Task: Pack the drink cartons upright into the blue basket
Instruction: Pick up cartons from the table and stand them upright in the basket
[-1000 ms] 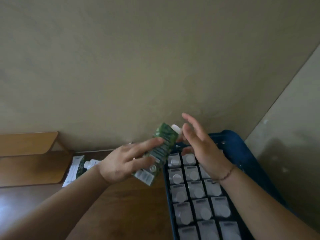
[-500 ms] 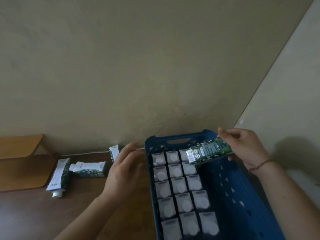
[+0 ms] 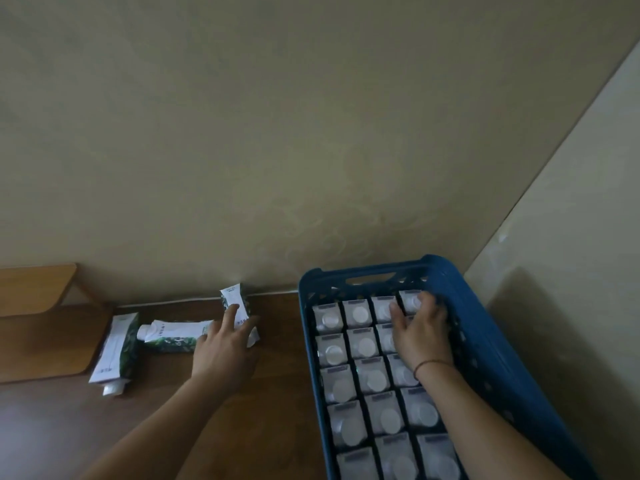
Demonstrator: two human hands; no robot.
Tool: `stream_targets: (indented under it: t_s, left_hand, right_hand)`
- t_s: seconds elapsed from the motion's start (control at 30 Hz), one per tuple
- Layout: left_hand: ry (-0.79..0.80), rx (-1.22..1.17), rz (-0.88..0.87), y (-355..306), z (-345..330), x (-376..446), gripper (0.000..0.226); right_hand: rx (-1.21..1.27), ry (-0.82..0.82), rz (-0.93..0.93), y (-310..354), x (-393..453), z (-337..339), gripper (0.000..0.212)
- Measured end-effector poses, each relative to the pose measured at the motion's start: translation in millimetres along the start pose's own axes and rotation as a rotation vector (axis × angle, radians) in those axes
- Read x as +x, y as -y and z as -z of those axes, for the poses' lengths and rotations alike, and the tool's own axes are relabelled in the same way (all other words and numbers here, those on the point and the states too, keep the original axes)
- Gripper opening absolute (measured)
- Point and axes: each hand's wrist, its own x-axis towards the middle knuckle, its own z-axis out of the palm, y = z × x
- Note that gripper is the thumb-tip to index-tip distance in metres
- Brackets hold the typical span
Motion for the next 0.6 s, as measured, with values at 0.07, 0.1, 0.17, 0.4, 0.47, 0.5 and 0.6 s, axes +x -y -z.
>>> stream_targets:
  t_s: [0.07, 0.1, 0.17, 0.4, 0.47, 0.5, 0.6]
  left_hand:
    - [0.058, 0.041, -0.008, -1, -5, 7, 0.066]
    - [0.092, 0.04, -0.008, -2, -8, 10, 0.065]
    - [0.14, -0.02, 0.015, -6, -15, 18, 0.061]
    - [-0.243, -0.562, 0.167, -5, -5, 10, 0.019]
    - [-0.408, -0.813, 0.161, 1, 9, -3, 0.015]
    - [-0.459, -0.933, 0.174, 2, 19, -12, 0.014]
    - [-0.563, -1.145, 0.141, -9, 53, -38, 0.02]
  right_hand:
    - [0.064, 0.039, -0.001, -3, -1, 2, 0.059]
    - [0.062, 0.07, 0.0, -4, 0, 5, 0.059]
    - [-0.049, 0.12, 0.018, -4, 0, 14, 0.058]
    - [-0.332, -0.137, 0.331, 10, -10, 44, 0.052]
    - [-0.187, -0.17, 0.431, 19, -17, 49, 0.049]
    - [-0.109, -0.181, 0.487, 25, -22, 51, 0.048]
    - [-0.006, -0.136, 0.72, 53, -47, 59, 0.058]
